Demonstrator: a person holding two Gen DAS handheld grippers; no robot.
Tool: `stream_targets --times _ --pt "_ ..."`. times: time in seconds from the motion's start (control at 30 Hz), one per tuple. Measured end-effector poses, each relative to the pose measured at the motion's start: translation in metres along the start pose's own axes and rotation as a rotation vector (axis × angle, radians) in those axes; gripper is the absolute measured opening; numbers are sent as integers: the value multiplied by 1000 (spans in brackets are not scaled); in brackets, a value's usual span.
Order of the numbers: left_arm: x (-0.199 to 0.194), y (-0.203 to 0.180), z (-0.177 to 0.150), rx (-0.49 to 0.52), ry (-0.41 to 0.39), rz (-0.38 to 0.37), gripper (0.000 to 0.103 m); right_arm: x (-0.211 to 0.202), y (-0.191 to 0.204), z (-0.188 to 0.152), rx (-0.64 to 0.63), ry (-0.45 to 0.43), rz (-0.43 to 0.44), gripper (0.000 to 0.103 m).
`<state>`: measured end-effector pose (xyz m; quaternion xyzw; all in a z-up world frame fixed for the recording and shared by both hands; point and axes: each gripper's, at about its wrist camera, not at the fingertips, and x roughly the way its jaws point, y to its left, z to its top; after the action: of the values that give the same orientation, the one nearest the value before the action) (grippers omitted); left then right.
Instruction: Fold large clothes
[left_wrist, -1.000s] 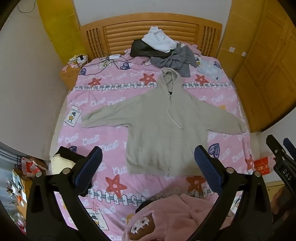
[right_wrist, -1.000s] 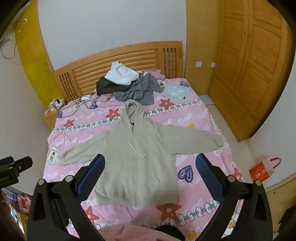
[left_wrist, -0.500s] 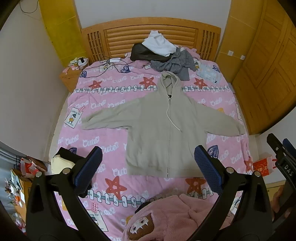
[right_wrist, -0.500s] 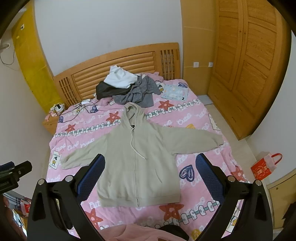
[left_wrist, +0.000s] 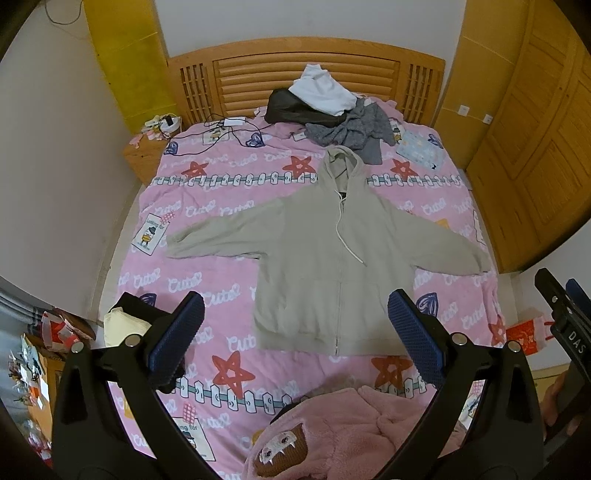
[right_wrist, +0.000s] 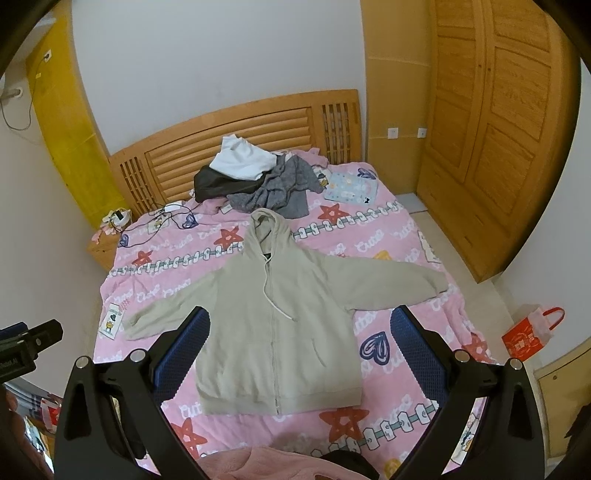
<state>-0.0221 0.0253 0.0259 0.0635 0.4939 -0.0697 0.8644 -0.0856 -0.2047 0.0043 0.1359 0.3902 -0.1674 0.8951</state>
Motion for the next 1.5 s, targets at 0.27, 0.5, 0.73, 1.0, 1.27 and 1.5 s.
stream_targets --times 0.27,0.5,0.73,1.0,1.27,1.5 --pt "1 2 -7 0 -3 0 97 1 -2 5 2 1 -4 95" --pt "3 4 -9 11 -5 -20 97 1 -4 4 8 -5 -39 95" --pt "11 24 -5 63 -25 -25 97 3 3 -7 -55 -34 -140 95" --pt "28 84 16 60 4 -44 97 6 38 -7 -98 -31 -227 95" --pt "54 162 50 -119 -17 -6 97 19 74 1 -137 -47 -193 95" --pt "93 258 73 -422 13 112 97 64 77 21 -196 -21 -134 95"
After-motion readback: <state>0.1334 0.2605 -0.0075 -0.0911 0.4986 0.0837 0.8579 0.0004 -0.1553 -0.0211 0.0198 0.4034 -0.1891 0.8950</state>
